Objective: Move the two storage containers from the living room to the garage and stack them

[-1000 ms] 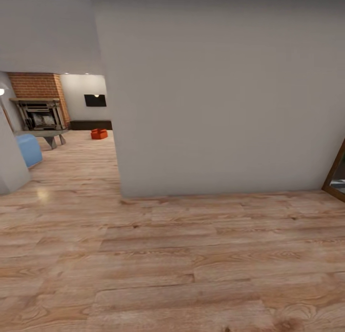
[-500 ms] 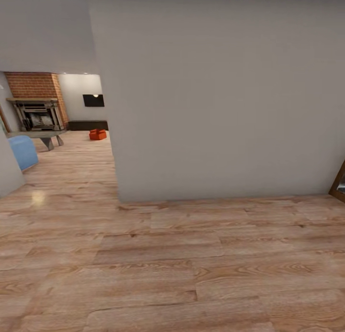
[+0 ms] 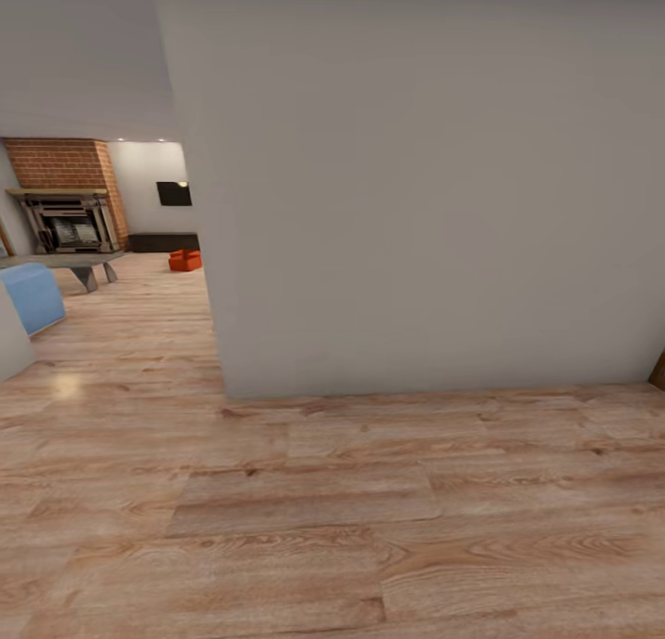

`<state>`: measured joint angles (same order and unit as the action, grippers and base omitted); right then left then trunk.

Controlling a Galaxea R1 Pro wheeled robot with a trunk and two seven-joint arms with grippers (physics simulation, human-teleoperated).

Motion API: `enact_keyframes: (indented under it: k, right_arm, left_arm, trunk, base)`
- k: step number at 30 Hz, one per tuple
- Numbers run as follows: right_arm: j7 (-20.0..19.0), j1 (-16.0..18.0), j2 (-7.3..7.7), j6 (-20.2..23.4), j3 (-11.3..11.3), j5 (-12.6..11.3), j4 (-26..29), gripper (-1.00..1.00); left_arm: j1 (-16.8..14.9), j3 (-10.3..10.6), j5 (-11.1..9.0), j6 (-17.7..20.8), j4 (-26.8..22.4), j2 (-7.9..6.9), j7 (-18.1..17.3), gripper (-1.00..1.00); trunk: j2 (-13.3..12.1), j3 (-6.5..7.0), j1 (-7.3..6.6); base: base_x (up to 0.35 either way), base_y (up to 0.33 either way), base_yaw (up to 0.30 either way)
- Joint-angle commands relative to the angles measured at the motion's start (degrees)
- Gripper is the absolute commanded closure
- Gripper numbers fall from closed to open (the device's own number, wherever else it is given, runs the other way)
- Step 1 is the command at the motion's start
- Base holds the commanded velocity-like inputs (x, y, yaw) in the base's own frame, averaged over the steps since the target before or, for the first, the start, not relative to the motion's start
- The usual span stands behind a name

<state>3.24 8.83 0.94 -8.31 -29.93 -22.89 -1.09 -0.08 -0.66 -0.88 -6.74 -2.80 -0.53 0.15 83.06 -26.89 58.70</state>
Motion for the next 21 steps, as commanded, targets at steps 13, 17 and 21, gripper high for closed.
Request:
enact_keyframes:
  k: [13, 17, 21]
  right_arm:
    - [-0.21, 0.05, -0.26, -0.37, -0.34, -0.53, 0.02, -1.00]
    - [-0.24, 0.05, -0.26, -0.39, -0.25, -0.70, 0.03, -1.00]
    - [-0.21, 0.05, -0.31, -0.33, -0.19, -0.80, 0.04, -1.00]
  left_arm:
    - [-0.01, -0.04, -0.09, -0.20, -0.01, -0.01, 0.03, -1.00]
    - [-0.01, -0.04, -0.09, -0.20, -0.01, -0.02, 0.03, -1.00]
    - [-0.01, -0.04, -0.09, -0.27, -0.01, -0.03, 0.03, -1.00]
  trunk:
    - [0.02, -0.05, 0.03]
    - [0.02, -0.05, 0.03]
    - [0.02, -0.05, 0.03]
  base:
    - [0.322, 0.000, 0.025]
    - [0.318, 0.000, 0.228]
    - [0.247, 0.000, 0.265]
